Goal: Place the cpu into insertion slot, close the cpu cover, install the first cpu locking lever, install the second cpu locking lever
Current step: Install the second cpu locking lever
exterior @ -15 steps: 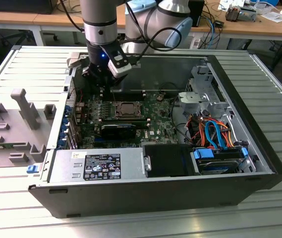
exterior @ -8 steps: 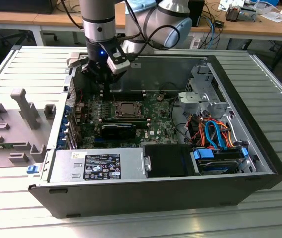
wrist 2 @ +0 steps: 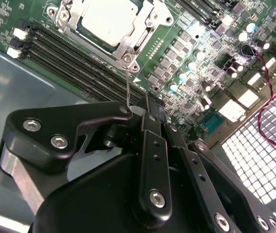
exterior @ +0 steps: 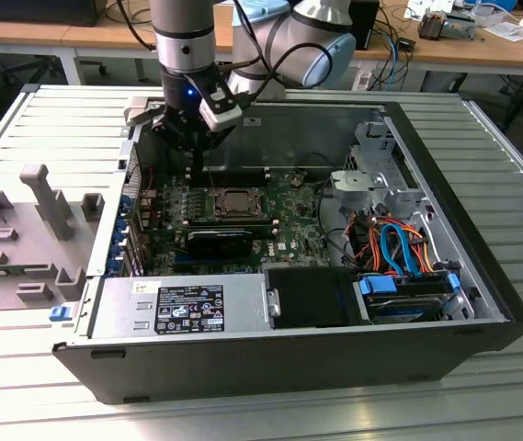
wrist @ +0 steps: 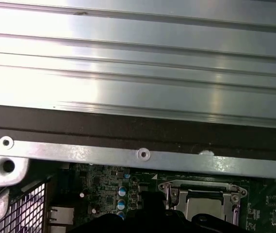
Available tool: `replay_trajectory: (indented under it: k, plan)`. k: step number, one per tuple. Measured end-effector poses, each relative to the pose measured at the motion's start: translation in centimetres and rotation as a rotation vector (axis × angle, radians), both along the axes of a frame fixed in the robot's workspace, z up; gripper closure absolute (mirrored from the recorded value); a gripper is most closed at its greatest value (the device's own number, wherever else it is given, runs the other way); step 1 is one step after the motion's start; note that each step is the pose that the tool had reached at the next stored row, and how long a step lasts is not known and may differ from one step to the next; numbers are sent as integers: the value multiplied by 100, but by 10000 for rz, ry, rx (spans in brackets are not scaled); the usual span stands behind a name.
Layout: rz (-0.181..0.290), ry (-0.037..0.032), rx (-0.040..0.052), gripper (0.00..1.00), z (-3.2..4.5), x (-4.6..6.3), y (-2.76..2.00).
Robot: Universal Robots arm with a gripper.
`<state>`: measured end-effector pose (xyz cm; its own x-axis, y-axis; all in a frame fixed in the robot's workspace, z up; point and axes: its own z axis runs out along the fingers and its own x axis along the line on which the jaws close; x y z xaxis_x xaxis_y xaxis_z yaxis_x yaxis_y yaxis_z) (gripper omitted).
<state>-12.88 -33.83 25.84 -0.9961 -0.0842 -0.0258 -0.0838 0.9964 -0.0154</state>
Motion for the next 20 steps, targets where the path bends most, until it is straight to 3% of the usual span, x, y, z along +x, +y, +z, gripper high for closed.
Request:
replay_trajectory:
  k: [20]
  plan:
    - [8, 0, -21, 89, -2, 59, 0]
